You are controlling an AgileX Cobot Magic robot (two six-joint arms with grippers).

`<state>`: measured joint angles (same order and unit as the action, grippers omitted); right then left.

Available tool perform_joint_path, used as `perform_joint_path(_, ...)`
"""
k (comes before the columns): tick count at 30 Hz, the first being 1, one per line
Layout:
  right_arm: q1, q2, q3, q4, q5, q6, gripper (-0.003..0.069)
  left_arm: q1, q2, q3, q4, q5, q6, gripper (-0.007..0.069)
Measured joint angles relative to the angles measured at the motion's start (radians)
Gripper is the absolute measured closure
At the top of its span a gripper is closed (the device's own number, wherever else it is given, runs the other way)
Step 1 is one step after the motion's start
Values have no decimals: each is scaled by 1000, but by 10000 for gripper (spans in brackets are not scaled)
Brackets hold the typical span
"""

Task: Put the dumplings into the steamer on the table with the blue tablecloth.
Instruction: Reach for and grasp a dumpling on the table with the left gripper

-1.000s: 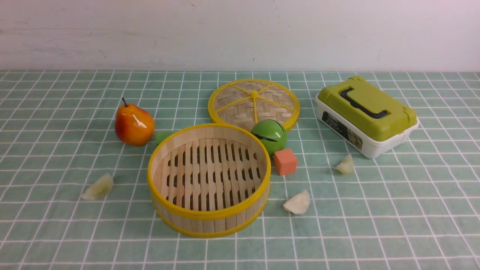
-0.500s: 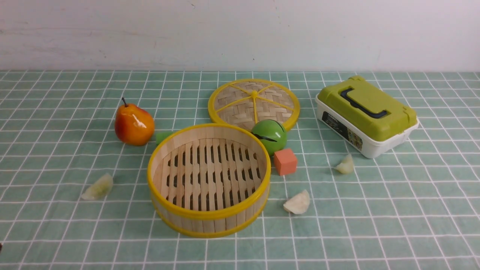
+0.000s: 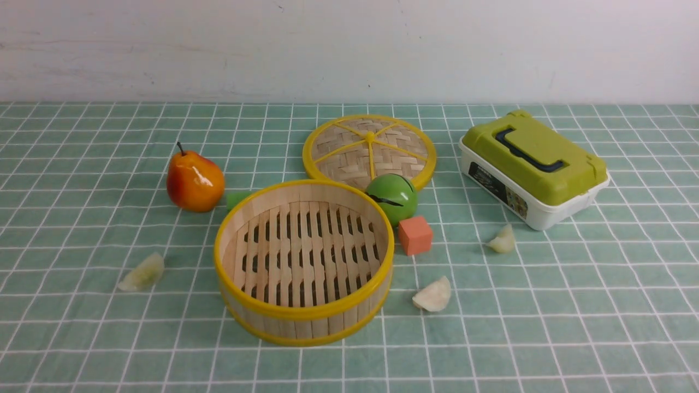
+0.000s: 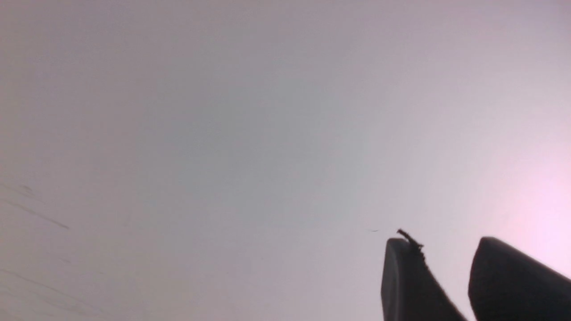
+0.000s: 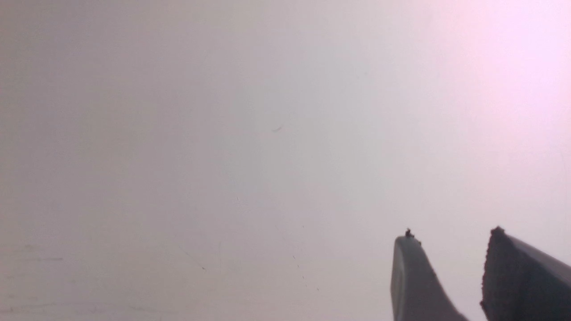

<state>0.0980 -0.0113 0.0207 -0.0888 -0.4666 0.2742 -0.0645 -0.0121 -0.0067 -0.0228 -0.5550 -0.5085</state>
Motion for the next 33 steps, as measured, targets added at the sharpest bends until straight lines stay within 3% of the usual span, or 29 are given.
perform_joint_path(3, 0, 0, -50, 28, 14, -10, 445, 0, 0, -103, 38, 105, -60, 520)
perform_joint_path(4, 0, 0, -85, 41, 30, -26, 473, 0, 5, -152, 59, 165, -63, 558)
perform_joint_path(5, 0, 9, -152, 60, 67, -62, 545, 0, 45, -274, 94, 254, -58, 631)
perform_joint_path(9, 0, 95, -301, 74, 179, -175, 670, 0, 212, -484, 150, 407, -25, 638)
perform_joint_path(12, 0, 183, -368, 77, 290, -265, 673, 0, 356, -559, 160, 457, -18, 638)
perform_joint_path(13, 0, 250, -402, 77, 403, -330, 669, 0, 460, -594, 160, 500, -19, 638)
perform_joint_path(16, 0, 348, -427, 77, 562, -367, 665, 0, 594, -635, 158, 617, -32, 638)
perform_joint_path(20, 0, 539, -477, 133, 944, -370, 663, 0, 914, -759, 114, 1050, 6, 638)
perform_joint_path(24, 0, 681, -514, 217, 1176, -415, 663, 0, 1166, -864, 32, 1316, 161, 638)
perform_joint_path(31, 0, 759, -520, 377, 1135, -550, 663, -1, 1511, -1039, -25, 1427, 272, 630)
perform_joint_path(33, 0, 761, -518, 414, 1089, -606, 662, -1, 1627, -1139, -24, 1476, 307, 585)
